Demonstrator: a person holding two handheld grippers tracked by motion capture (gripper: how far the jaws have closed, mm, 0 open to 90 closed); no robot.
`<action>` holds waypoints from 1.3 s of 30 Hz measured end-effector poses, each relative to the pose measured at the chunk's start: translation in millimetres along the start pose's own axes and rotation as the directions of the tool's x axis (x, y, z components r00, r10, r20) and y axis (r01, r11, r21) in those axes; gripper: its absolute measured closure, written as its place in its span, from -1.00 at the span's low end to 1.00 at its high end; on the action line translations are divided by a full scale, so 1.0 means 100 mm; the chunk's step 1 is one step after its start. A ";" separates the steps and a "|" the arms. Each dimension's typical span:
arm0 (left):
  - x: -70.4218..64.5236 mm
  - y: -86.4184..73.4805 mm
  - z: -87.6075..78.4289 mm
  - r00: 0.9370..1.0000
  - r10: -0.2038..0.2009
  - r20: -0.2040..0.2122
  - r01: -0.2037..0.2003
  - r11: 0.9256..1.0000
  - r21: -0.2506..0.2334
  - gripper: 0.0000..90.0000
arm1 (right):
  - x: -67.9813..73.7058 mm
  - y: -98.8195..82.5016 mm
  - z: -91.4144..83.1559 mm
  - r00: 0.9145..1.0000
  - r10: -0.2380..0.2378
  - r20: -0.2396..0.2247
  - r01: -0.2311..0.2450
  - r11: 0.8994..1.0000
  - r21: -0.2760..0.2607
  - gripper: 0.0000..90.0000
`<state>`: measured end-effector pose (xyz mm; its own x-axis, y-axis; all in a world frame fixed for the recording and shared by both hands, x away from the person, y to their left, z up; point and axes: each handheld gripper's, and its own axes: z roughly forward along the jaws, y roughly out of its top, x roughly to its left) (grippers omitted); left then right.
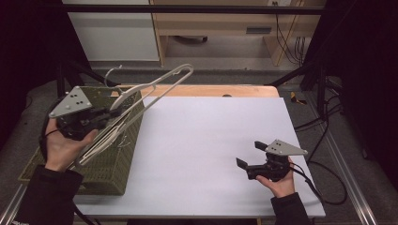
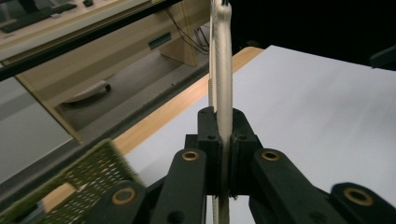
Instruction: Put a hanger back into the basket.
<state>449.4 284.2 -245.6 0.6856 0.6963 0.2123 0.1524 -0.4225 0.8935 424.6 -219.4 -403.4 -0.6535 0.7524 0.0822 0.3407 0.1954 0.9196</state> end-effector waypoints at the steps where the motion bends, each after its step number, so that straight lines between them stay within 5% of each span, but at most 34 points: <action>1: 0.05 -0.03 -0.02 1.000 -0.008 -0.003 0.008 1.000 -0.001 0.91 | 0.00 0.00 0.00 1.000 -0.001 0.001 0.001 1.000 0.001 -0.85; 11: 0.35 -0.31 -0.08 1.000 -0.013 -0.018 0.013 0.999 0.035 0.91 | 0.00 -0.01 0.01 1.000 -0.006 0.000 0.006 1.000 0.008 -0.87; 20: 0.62 -0.57 -0.15 0.996 -0.019 -0.087 0.027 0.996 0.089 0.91 | 0.00 -0.01 0.02 1.000 -0.004 0.000 0.004 1.000 0.015 -0.87; 31: 0.88 -0.94 -0.25 0.985 -0.034 -0.168 0.062 0.985 0.161 0.91 | 0.00 -0.02 0.02 1.000 -0.002 0.003 0.002 1.000 0.018 -0.88; 39: 0.95 -1.12 -0.23 0.982 0.010 -0.189 0.036 0.970 0.240 0.91 | 0.00 -0.02 0.03 1.000 -0.003 -0.002 0.003 1.000 0.025 -0.88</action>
<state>480.9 410.9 -316.0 0.5406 0.7890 0.2919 0.3435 -0.5238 0.7795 425.8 -218.2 -406.3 -0.6563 0.7502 0.0802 0.3557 0.2139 0.9098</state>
